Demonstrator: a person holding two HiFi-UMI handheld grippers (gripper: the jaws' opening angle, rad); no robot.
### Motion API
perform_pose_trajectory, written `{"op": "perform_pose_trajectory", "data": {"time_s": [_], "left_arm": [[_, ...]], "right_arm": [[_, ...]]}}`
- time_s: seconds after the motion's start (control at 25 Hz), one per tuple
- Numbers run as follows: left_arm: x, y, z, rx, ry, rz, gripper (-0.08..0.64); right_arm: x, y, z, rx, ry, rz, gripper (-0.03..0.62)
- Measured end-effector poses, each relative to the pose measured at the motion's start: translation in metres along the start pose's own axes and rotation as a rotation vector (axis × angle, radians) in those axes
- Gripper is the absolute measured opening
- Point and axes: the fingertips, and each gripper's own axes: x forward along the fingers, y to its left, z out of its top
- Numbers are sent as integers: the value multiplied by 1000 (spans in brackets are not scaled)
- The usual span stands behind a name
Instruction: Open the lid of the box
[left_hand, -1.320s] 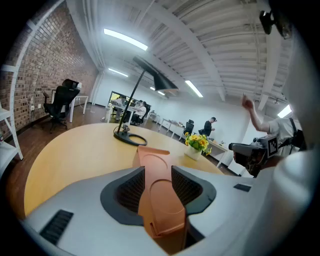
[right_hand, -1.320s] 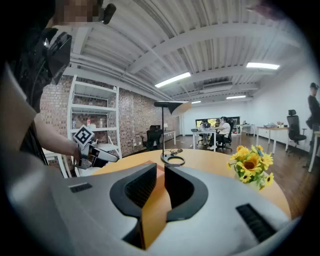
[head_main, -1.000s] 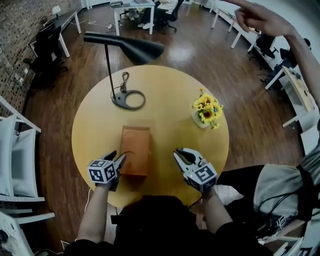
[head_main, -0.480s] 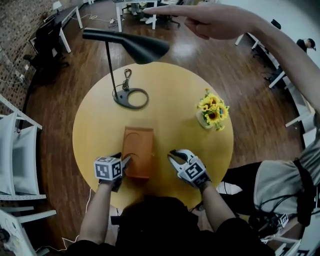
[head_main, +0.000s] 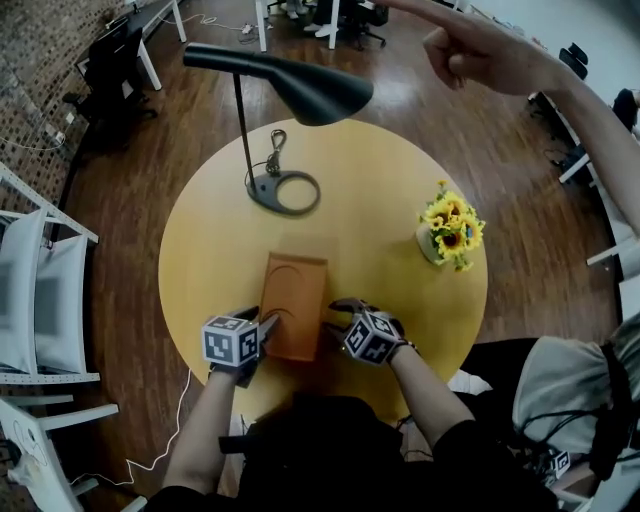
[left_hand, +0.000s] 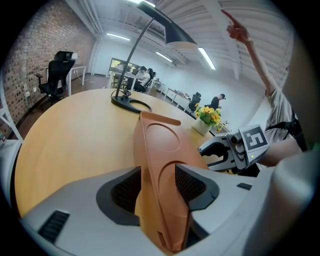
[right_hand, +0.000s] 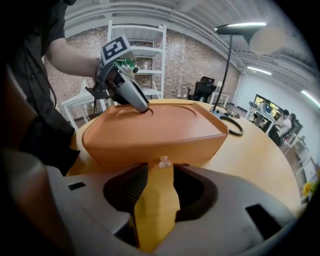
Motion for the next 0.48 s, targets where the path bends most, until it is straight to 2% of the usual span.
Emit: {"op": "perform_pose_trajectory", "data": {"time_s": [0.2, 0.24, 0.28, 0.48], "left_arm": [[2, 2, 1, 2, -4, 5, 204], [2, 2, 1, -1, -5, 5, 205], [2, 3, 1, -2, -5, 6, 205], [2, 4, 0, -3, -2, 11, 206]], "right_arm": [[11, -2, 9, -140, 32, 4, 153], [13, -4, 8, -162, 36, -10, 135], [14, -6, 7, -177, 38, -25, 81], [13, -9, 7, -173, 32, -39, 78]]}}
